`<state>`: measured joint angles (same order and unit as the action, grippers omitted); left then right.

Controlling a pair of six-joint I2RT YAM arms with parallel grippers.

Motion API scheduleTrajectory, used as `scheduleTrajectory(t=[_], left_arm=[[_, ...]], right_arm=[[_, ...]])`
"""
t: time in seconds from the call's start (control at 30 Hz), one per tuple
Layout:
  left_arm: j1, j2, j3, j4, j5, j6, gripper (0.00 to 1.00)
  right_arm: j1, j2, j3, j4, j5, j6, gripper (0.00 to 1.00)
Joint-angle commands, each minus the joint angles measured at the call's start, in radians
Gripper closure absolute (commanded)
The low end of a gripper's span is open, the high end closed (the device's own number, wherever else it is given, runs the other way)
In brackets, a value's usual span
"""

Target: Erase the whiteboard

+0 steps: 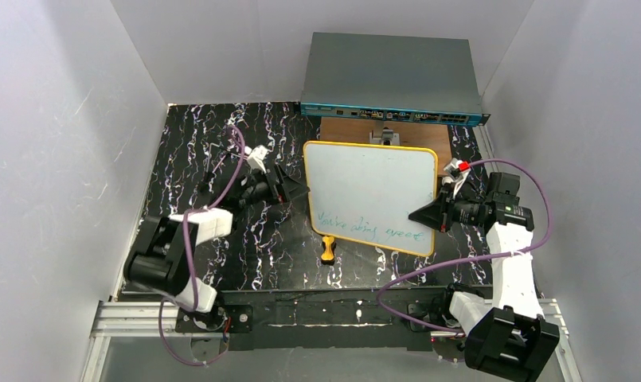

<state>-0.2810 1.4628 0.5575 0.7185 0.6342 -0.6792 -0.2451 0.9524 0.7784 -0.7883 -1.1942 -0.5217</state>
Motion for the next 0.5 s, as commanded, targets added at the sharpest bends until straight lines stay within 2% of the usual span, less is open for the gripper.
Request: scheduleTrajectory(t=[0.0,0.13,0.23,0.37,0.47], left_arm=[[0.012,0.135,0.058,0.306,0.215,-0.066,0.02],[0.011,0.276,0.058,0.603,0.282,-0.213,0.02],[0.006,0.355,0.070,0.739,0.325,-0.291,0.03],[-0.019,0.399,0.092,0.823,0.367,-0.337,0.07],[-0.033,0.397,0.109,0.826,0.386,-0.343,0.16]], right_arm=[[0.017,0.011,0.080,0.018,-0.181,-0.005,0.99],[0.026,0.027,0.082,0.035,-0.187,0.014,0.99],[0.031,0.035,0.085,0.043,-0.189,0.020,0.99],[0.035,0.042,0.086,0.049,-0.187,0.026,0.99],[0.036,0.046,0.088,0.052,-0.185,0.029,0.99]])
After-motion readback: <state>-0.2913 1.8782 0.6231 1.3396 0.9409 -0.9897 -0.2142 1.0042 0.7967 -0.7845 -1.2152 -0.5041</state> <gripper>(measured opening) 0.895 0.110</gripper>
